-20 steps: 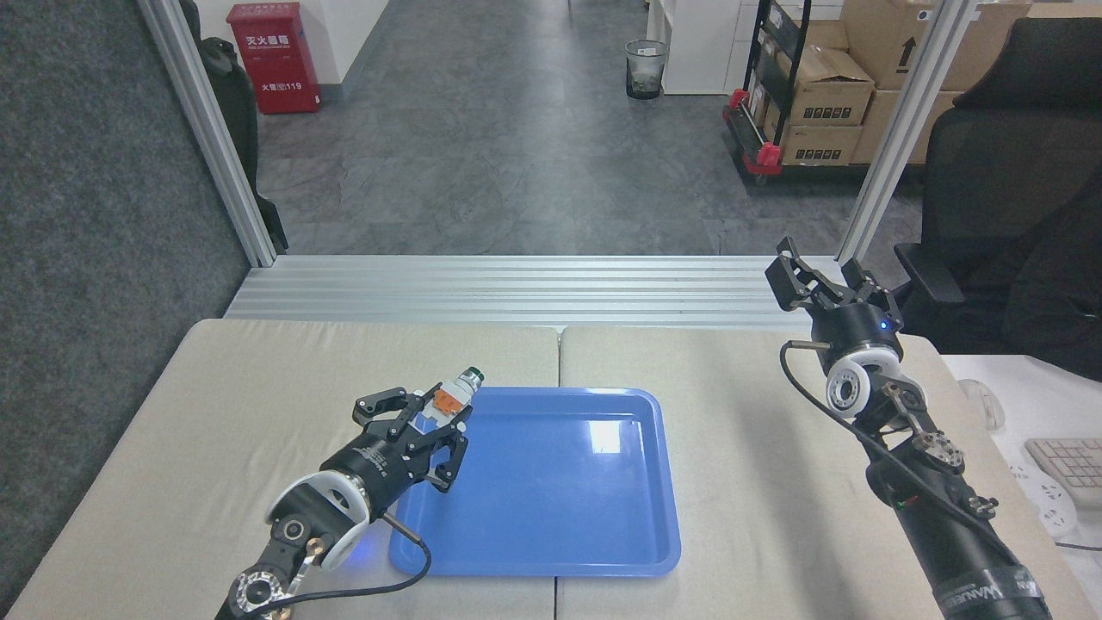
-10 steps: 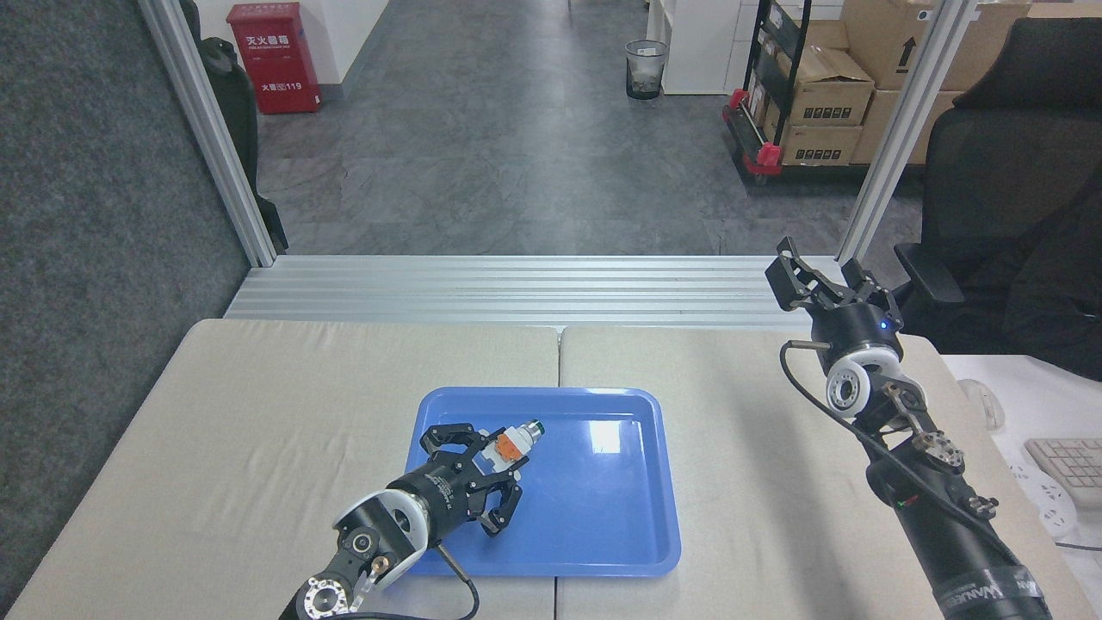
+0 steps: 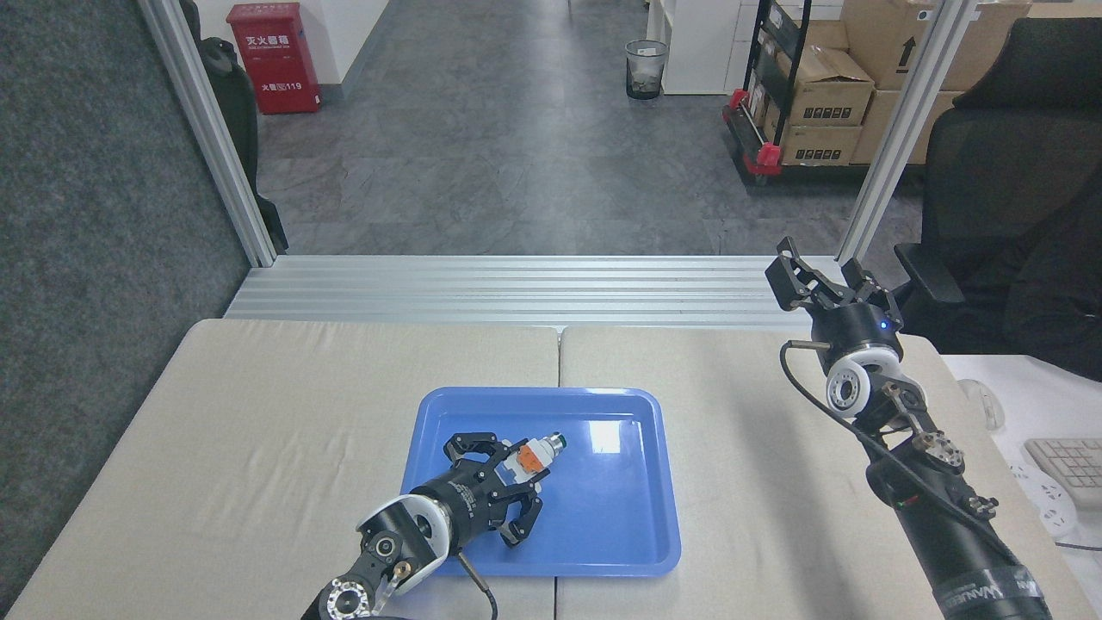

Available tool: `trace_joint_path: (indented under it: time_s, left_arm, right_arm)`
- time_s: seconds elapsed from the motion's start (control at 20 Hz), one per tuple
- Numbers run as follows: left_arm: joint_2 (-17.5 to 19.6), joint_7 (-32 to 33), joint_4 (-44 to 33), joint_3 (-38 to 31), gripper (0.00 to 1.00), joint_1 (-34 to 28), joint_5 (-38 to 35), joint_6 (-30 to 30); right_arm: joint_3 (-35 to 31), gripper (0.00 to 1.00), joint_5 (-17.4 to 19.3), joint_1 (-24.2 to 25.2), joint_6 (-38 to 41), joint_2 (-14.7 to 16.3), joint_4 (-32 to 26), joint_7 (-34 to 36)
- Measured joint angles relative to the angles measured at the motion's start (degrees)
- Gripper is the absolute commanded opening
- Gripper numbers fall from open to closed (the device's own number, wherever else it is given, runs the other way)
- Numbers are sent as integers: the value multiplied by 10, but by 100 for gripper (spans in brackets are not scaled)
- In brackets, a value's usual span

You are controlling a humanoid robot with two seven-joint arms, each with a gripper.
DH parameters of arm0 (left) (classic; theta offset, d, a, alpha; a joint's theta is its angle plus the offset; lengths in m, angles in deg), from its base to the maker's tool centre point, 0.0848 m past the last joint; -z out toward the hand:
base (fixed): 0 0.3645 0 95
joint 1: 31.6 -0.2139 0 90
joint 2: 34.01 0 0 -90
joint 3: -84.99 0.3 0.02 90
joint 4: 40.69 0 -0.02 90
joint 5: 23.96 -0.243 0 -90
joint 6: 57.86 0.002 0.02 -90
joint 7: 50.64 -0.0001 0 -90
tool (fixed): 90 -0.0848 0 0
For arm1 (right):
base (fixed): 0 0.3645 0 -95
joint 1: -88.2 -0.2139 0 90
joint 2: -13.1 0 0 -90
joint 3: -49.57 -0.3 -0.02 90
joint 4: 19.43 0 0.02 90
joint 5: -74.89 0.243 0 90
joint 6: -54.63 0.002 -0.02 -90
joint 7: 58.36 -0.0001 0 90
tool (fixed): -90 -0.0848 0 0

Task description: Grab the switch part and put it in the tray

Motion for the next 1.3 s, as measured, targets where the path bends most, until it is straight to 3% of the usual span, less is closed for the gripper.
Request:
trace_joint_path:
  time_s: [0.5,0.9,1.3]
  left_arm:
    - [-6,0,-13,2,87,13,3,7]
    - [-5,-9,-37,-111,95,51,121,62]
    - [15,-56,-7,-226,98,78,183,213]
  right_arm:
    - [0,99,0,0,0,0,0,-1]
    - [0,99,0,0,0,0,0,0]
    - [0,99,0,0,0,0,0,0]
